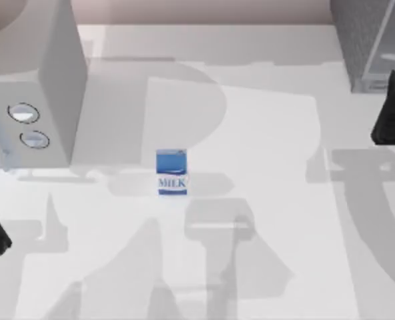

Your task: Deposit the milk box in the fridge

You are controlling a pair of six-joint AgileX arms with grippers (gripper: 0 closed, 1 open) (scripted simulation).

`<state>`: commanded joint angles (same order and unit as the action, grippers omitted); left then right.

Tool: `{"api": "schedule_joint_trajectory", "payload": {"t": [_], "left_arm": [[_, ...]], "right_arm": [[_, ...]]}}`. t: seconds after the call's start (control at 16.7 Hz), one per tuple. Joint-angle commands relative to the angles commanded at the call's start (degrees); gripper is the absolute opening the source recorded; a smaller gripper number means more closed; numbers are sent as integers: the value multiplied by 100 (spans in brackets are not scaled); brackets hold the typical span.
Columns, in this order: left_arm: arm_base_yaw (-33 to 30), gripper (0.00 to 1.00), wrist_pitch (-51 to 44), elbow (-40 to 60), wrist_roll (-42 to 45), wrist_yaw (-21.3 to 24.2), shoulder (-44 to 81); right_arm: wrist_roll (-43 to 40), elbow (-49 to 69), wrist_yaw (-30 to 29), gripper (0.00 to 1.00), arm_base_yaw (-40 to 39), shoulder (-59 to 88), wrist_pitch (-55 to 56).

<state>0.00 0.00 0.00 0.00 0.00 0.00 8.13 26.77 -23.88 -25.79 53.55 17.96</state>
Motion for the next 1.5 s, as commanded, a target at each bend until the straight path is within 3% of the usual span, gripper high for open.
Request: {"api": "schedule_joint_trajectory", "payload": {"t": [1.08, 1.5], "left_arm": [[0, 100, 0, 0, 0, 0, 0], [0, 100, 0, 0, 0, 0, 0]], "right_arm": [[1485, 3619, -3507, 100, -3189, 7472, 2416], [1525, 3970, -3854, 100, -3701, 8294, 2619]]}}
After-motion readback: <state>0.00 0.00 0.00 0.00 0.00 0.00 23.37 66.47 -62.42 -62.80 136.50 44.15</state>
